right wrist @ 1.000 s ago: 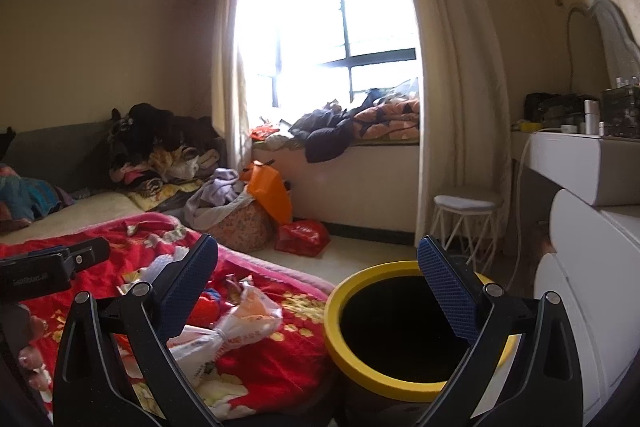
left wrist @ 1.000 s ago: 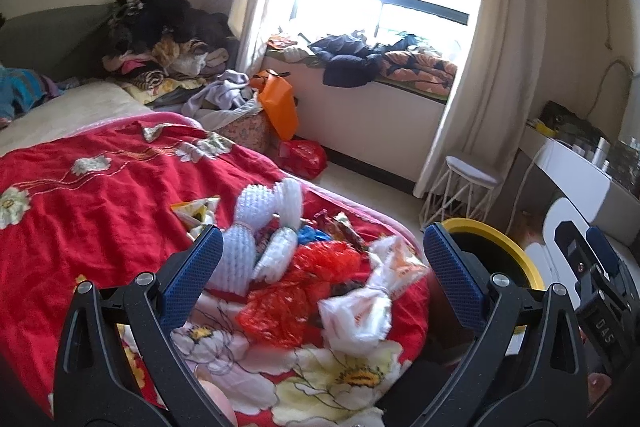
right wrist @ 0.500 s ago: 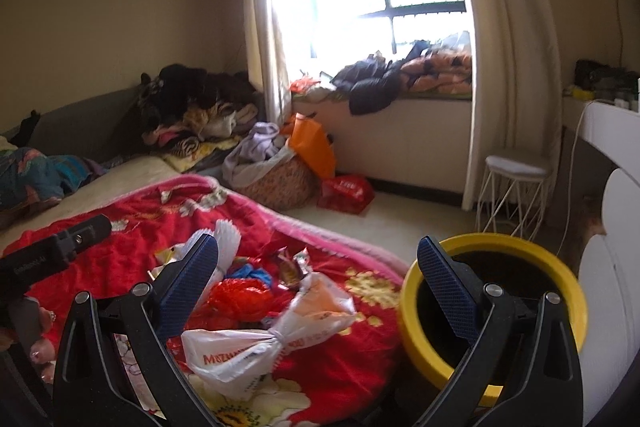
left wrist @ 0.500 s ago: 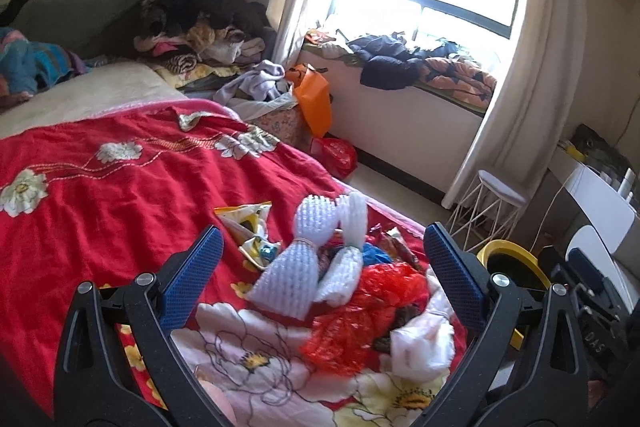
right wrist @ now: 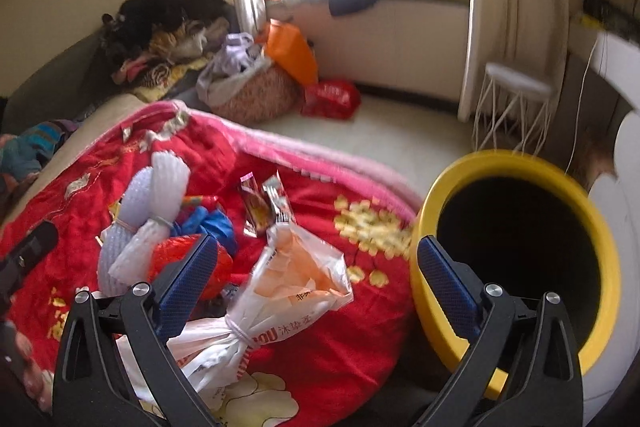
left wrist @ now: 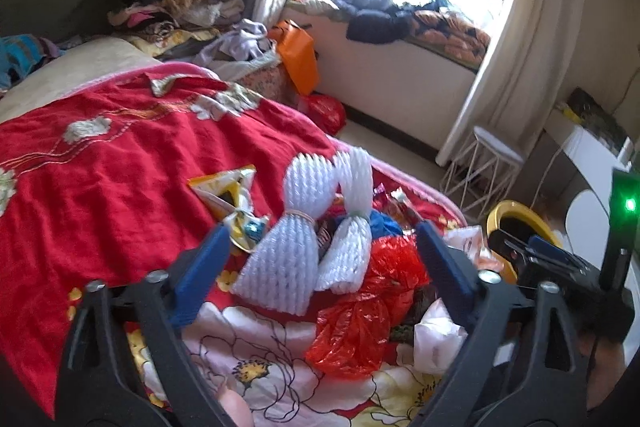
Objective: Collect trash
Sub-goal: 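Grasp the white foam net with the left gripper while the right grasps the white plastic bag, then carry the foam net and white bag in both grippers over the yellow bin, then open both grippers to drop the foam net and white bag into the bin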
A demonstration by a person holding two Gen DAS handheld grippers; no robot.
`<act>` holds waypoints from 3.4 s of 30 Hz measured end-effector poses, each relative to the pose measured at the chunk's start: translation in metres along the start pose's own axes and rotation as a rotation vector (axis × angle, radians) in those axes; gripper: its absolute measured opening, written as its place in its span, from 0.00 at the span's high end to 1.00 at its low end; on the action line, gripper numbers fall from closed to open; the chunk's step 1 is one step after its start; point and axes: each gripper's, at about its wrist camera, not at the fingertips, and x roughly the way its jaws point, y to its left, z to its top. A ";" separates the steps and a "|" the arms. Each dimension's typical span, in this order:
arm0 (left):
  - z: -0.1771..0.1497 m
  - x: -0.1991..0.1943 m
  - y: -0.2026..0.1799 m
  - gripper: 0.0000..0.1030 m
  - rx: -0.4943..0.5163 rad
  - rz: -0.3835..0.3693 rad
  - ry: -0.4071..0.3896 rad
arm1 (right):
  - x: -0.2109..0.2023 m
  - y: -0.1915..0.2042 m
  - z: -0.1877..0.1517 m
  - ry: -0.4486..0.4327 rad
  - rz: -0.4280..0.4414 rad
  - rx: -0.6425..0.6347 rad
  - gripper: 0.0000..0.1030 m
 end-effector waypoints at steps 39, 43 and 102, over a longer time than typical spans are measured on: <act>0.024 -0.008 -0.039 0.95 0.003 -0.224 -0.008 | -0.046 -0.051 0.006 -0.056 0.129 0.139 0.58; 0.027 -0.014 -0.053 0.95 0.027 -0.255 -0.015 | -0.058 -0.066 0.012 -0.104 0.097 0.151 0.58; -0.029 0.055 -0.224 0.95 0.282 -0.478 0.193 | -0.091 -0.230 -0.022 -0.260 -0.406 0.299 0.54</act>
